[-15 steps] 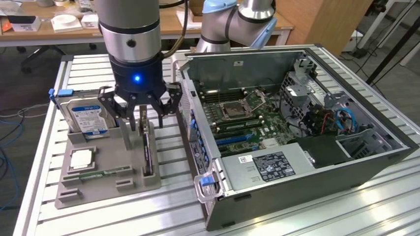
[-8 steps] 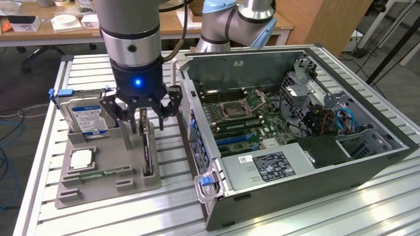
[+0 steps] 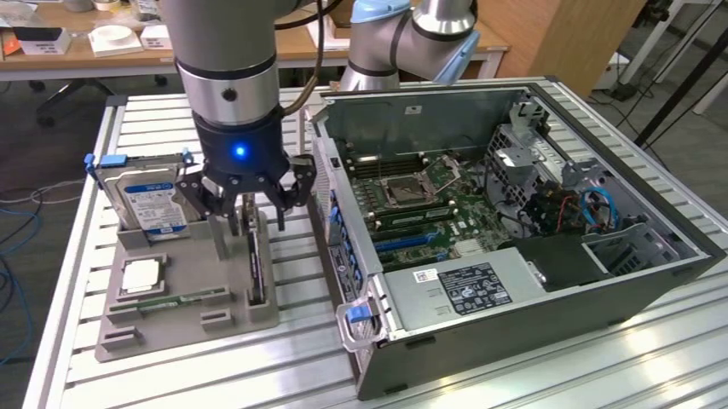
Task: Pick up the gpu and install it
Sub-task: 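Pick up the gpu and move the gpu toward the slot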
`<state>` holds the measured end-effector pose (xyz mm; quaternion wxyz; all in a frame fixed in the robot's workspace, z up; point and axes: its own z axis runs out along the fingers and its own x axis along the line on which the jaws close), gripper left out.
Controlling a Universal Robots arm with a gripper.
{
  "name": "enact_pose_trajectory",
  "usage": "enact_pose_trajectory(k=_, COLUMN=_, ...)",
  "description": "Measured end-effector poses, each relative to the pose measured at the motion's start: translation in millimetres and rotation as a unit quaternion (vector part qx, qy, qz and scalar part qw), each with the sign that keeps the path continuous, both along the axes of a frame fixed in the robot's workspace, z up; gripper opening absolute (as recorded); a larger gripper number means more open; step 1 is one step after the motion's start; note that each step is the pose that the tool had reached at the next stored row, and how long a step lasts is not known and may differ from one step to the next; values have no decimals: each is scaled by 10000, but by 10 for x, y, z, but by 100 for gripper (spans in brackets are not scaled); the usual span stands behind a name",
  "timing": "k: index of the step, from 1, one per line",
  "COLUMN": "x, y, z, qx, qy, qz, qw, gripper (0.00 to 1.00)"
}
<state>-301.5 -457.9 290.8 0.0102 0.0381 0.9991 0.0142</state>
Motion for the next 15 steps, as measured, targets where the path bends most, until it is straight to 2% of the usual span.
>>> enact_pose_trajectory(k=15, x=-2, y=0, z=-143, qx=-24, qy=-72, qz=0, qw=10000, gripper=59)
